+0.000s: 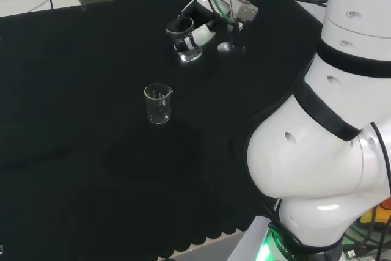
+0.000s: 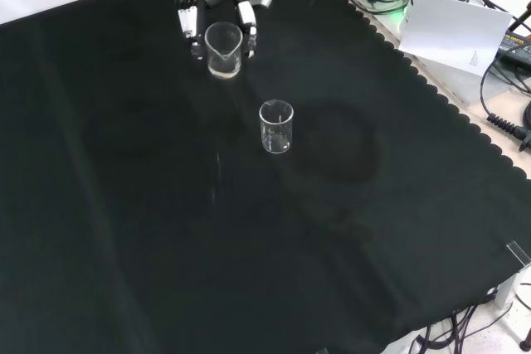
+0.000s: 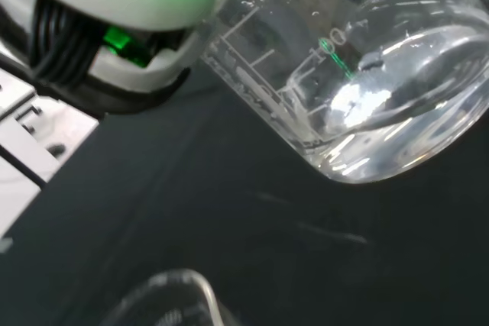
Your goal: Pour the water from the handheld beaker into the one on the table.
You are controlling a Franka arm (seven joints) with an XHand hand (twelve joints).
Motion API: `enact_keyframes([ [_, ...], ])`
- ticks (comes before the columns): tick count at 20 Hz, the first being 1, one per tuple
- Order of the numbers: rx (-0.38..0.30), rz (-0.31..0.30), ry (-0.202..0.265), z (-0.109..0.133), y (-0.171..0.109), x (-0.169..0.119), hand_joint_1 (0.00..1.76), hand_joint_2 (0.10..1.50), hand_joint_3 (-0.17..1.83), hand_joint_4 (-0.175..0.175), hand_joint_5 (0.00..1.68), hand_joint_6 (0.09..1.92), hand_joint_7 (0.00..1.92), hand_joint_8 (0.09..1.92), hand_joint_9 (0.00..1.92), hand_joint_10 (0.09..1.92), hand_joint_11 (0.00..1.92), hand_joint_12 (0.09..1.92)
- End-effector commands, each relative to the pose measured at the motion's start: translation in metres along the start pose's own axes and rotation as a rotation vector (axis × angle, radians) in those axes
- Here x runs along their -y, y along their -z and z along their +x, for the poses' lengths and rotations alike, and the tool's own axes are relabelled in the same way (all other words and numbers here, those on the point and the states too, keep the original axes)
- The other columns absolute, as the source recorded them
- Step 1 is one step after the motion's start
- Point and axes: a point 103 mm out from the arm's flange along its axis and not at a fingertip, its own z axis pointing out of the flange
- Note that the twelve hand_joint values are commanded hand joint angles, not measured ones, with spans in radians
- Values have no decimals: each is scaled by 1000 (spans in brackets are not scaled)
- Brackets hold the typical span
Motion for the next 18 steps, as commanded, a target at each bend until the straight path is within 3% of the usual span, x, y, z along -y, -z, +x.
enact_keyframes([
  [1, 60, 77, -35, 1, 9, 35, 1323, 669, 520, -175, 1478, 194, 1595, 87, 1624, 87, 1310, 748],
  [10, 176, 211, -49, 11, -1, 60, 1323, 669, 520, -175, 1478, 194, 1594, 87, 1621, 87, 1288, 746],
  [18, 280, 357, -37, 14, -25, 50, 1322, 675, 512, -175, 1474, 198, 1592, 87, 1627, 87, 1301, 753],
])
